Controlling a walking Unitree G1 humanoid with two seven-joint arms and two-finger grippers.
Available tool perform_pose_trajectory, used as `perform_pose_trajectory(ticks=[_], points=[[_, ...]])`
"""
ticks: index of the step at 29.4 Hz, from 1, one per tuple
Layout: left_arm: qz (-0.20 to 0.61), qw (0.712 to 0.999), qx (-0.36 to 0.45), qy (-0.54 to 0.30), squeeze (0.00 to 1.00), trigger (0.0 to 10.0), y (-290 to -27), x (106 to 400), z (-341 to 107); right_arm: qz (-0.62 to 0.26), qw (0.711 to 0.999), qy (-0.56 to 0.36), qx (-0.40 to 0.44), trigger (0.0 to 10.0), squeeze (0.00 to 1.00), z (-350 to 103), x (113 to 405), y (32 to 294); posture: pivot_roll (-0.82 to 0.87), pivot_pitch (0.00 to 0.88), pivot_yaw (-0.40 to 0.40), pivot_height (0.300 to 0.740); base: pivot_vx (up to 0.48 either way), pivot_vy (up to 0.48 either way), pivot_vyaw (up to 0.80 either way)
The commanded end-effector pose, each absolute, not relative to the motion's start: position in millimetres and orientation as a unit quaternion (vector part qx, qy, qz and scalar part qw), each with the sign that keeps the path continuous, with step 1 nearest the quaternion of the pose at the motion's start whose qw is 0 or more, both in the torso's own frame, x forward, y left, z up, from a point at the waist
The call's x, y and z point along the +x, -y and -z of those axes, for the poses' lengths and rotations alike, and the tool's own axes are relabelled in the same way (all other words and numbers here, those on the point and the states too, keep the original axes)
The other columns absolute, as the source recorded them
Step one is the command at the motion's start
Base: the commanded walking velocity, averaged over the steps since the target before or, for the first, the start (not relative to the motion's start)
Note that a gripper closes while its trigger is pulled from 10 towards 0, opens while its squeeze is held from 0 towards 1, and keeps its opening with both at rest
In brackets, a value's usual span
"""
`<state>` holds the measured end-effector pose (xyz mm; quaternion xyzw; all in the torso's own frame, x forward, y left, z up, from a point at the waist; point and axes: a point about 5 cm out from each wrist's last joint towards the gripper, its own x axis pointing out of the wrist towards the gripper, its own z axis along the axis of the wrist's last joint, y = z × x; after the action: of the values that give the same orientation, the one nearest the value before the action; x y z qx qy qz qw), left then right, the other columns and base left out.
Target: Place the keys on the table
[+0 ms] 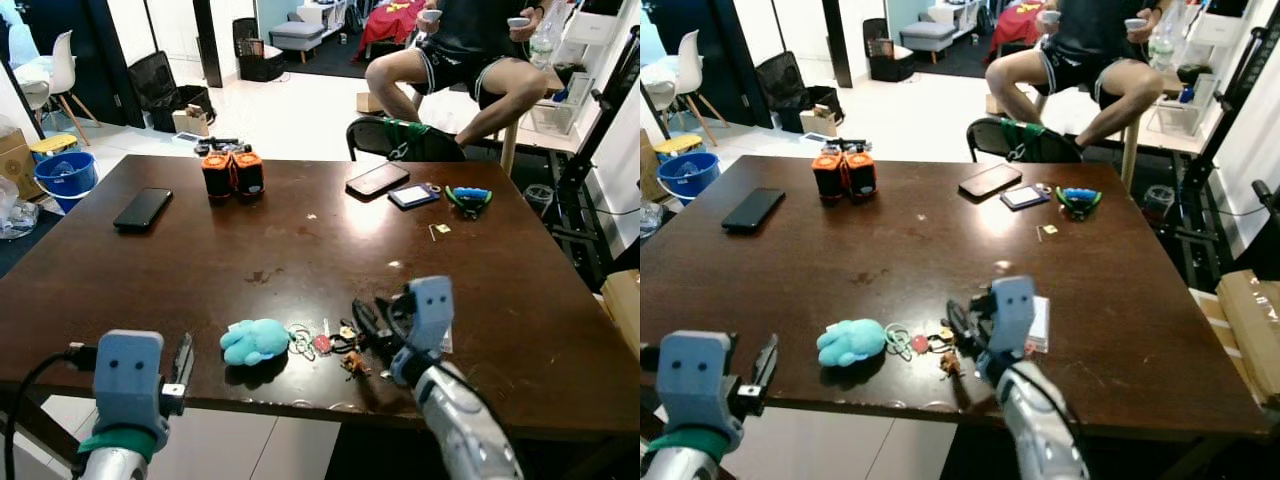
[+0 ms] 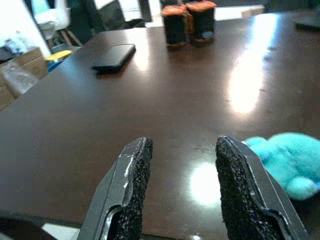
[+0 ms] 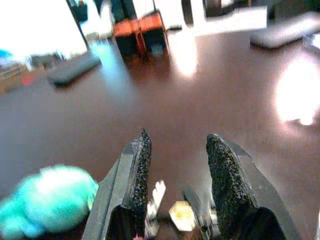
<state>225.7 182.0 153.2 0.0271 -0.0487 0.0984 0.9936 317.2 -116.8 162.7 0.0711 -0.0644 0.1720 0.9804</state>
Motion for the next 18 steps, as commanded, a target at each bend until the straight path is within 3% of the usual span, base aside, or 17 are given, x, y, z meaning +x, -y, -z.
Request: perform_pose_trajectory(ticks=[1, 18], points=[[-0.124, 0.991, 0.016, 0.053, 0.0, 10.0, -192.9, 220.8, -155.4, -0.16, 0.982, 0.076, 0.067, 10.0, 0.0, -164.6, 312.1, 119.4, -0.14, 0.049, 0.105, 0.74, 0.0, 0.0, 0.0], [-0.11, 0.993, 0.013, 0.047, 0.0, 10.0, -184.1, 217.4, -156.1, -0.127, 0.988, 0.068, 0.047, 10.0, 0.0, -152.6, 312.2, 130.2, -0.09, 0.051, 0.083, 0.74, 0.0, 0.0, 0.0]])
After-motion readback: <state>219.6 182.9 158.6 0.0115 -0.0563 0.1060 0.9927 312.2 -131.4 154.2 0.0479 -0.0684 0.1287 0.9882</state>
